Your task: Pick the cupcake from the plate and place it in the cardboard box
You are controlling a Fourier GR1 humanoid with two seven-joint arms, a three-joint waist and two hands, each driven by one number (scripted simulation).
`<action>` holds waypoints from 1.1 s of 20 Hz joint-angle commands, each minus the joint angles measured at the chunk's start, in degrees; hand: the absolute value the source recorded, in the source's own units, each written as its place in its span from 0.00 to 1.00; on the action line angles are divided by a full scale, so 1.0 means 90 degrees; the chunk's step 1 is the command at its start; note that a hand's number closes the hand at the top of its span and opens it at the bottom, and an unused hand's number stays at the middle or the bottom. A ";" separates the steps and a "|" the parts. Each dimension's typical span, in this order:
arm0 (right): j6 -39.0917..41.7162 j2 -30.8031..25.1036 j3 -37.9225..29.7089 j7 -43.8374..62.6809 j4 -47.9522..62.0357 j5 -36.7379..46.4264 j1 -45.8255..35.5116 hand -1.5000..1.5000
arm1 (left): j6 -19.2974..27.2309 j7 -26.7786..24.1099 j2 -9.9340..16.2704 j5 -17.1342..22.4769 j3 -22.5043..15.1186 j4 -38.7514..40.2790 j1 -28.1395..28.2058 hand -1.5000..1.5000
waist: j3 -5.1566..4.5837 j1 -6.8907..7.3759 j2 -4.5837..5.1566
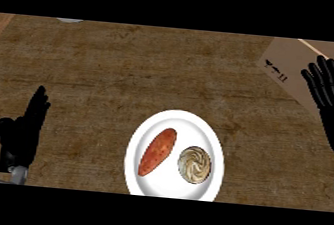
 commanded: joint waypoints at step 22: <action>0.1646 -0.1437 0.1416 0.0284 -0.1431 0.2643 -0.0863 0.00 | -0.1862 0.0546 0.0275 0.1644 0.0905 -0.0894 -0.0077 0.50 | -0.0131 0.0025 -0.0161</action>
